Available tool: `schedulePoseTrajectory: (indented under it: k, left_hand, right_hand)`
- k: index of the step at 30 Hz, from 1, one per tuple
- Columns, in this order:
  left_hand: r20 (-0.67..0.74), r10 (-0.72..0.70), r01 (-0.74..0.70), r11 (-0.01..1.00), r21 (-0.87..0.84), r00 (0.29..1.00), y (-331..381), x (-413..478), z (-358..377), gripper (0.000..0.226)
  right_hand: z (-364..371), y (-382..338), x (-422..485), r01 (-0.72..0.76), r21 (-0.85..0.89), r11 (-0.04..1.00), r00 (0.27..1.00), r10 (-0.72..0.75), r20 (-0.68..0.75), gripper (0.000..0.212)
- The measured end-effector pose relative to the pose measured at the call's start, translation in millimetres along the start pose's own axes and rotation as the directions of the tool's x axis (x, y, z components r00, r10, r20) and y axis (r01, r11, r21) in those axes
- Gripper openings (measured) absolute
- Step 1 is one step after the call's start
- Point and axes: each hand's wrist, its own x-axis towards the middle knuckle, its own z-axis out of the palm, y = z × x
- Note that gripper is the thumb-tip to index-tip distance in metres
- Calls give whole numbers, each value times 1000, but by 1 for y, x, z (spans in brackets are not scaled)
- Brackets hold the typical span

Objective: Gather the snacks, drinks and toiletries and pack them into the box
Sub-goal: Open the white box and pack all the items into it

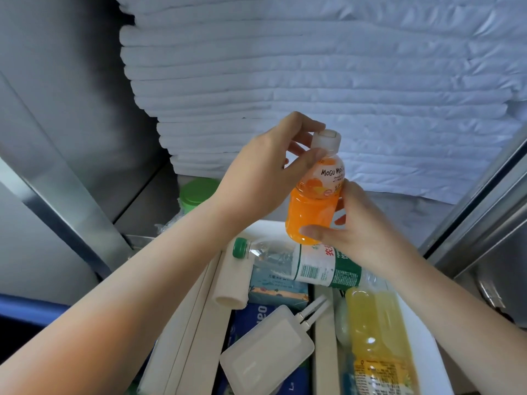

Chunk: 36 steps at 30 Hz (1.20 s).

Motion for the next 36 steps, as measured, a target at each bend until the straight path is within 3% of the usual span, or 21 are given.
schedulePoseTrajectory:
  k: [3,7,10,13,18,22,26,29,33,36]
  left_hand:
    - [-3,7,-7,999,36,1000,-1,-2,2,25]
    - [73,94,-103,985,135,993,3,-4,-4,54]
    - [154,160,-184,970,158,975,6,-8,-15,47]
    - [151,148,-168,977,129,977,11,-20,-24,46]
    - [210,131,-144,988,46,969,18,-60,-31,28]
    - [308,121,-128,992,5,944,16,-92,-35,35]
    - [447,108,-105,994,-32,888,12,-115,-37,38]
    - [561,155,-123,988,-95,813,12,-126,-35,28]
    - [656,173,-96,984,-152,735,8,-133,-29,27]
    - [695,172,-101,985,-142,698,5,-137,-23,28]
  right_hand:
    - [3,-1,1,21,2,1000,1000,-21,-19,69]
    - [-1,-1,4,-9,84,996,1000,8,8,71]
    - [-10,2,5,-33,79,996,999,31,27,66]
    - [-25,3,5,-23,55,998,995,17,102,63]
    - [-43,-2,-2,119,25,993,943,-121,311,69]
    - [-48,-10,-6,199,-84,976,888,-144,436,74]
    - [-49,-26,-10,324,-169,931,811,-181,557,58]
    - [-43,-34,-10,395,-236,888,734,-150,662,51]
    - [-34,-34,-11,508,-380,773,697,-110,709,51]
    - [-35,-31,-21,453,-244,857,693,-167,701,44]
